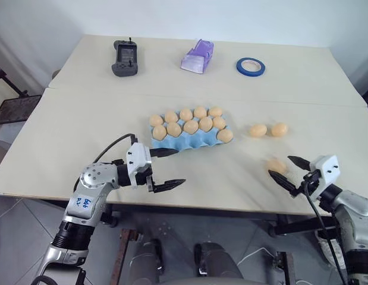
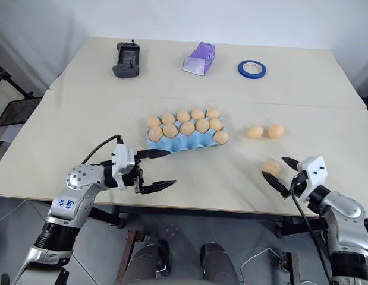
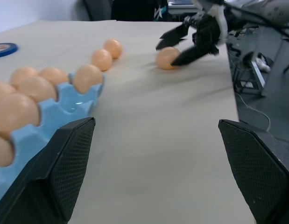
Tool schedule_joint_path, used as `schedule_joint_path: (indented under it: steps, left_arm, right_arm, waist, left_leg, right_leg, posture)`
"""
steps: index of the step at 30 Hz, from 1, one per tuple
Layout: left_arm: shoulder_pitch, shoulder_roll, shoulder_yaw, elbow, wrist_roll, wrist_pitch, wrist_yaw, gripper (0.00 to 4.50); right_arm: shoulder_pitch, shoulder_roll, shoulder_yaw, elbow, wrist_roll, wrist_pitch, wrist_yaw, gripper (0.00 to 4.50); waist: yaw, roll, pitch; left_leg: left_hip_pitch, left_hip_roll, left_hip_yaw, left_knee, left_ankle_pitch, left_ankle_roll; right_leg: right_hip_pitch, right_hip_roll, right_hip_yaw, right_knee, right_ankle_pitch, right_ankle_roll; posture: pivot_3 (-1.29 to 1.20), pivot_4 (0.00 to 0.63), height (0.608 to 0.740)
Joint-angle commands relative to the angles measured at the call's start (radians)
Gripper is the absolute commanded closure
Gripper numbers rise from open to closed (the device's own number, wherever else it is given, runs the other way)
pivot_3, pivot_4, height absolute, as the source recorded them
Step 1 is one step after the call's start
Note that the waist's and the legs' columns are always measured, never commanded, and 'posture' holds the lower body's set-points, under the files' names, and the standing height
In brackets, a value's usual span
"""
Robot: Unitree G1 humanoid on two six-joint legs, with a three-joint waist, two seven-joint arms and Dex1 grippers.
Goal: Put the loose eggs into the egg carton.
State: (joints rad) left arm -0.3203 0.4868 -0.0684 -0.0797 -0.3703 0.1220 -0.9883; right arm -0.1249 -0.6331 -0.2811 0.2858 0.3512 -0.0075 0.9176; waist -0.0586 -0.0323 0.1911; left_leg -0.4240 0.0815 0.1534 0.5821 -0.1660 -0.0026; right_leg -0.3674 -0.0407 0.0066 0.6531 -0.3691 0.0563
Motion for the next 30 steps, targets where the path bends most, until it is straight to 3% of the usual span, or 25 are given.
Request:
schedule_joint_path:
  steps: [1,7,9,14,18,27,30]
  left_arm:
    - [0.017,0.014,0.033,-0.064,-0.022,0.006,0.014,0.00]
    - [0.066,0.029,0.063,-0.092,-0.017,0.013,0.044,0.00]
    - [0.081,0.033,0.077,-0.095,-0.016,0.012,0.061,0.00]
    - [0.130,0.044,0.139,-0.085,-0.017,0.014,0.109,0.00]
    - [0.174,0.048,0.199,-0.062,-0.031,0.014,0.138,0.00]
    - [0.221,0.061,0.222,-0.104,-0.010,0.007,0.164,0.00]
    - [0.227,0.063,0.235,-0.116,-0.014,0.010,0.177,0.00]
  right_arm:
    - [-0.040,0.005,0.018,0.049,-0.015,-0.050,0.021,0.58]
    - [-0.106,0.029,0.056,0.079,-0.025,-0.085,0.029,2.58]
    - [-0.131,0.043,0.077,0.052,-0.017,-0.072,0.033,2.79]
    - [-0.214,0.104,0.163,-0.077,-0.006,0.001,0.022,2.79]
    - [-0.340,0.188,0.264,-0.128,-0.088,0.066,-0.084,2.79]
    - [-0.502,0.317,0.336,-0.016,-0.144,0.070,-0.157,2.79]
    - [-0.517,0.330,0.336,0.020,-0.152,0.063,-0.169,1.79]
  waist:
    - [0.000,0.000,0.000]
    - [-0.002,0.000,0.000]
    - [-0.003,0.000,0.000]
    - [-0.011,0.000,0.000]
    - [-0.024,0.000,0.000]
    - [-0.019,0.000,0.000]
    - [-0.022,0.000,0.000]
  left_leg:
    - [0.000,0.000,0.000,0.000,0.000,0.000]
    - [0.000,0.000,0.000,0.000,0.000,0.000]
    - [0.000,0.000,0.000,0.001,0.000,0.000]
    - [0.000,0.001,0.000,0.000,0.000,0.000]
    - [0.000,0.001,0.000,-0.001,0.000,-0.001]
    - [-0.006,0.000,0.000,-0.003,0.000,-0.002]
    - [-0.007,0.000,0.000,-0.003,0.000,-0.002]
  right_leg:
    - [0.000,0.000,0.000,0.000,0.000,0.000]
    - [0.000,0.000,0.000,0.000,0.000,0.000]
    - [0.000,0.000,0.000,0.000,0.000,0.000]
    - [0.000,0.000,0.000,0.001,0.000,0.000]
    - [-0.001,0.000,0.000,0.002,0.000,0.000]
    - [-0.007,-0.001,-0.001,0.001,-0.001,-0.002]
    - [-0.008,-0.002,-0.001,0.001,-0.001,-0.002]
  posture:
    - [0.00,0.150,0.740]
    - [0.00,0.150,0.740]
    - [0.00,0.150,0.740]
    - [0.00,0.150,0.740]
    - [0.00,0.150,0.740]
    - [0.00,0.150,0.740]
    - [0.00,0.150,0.740]
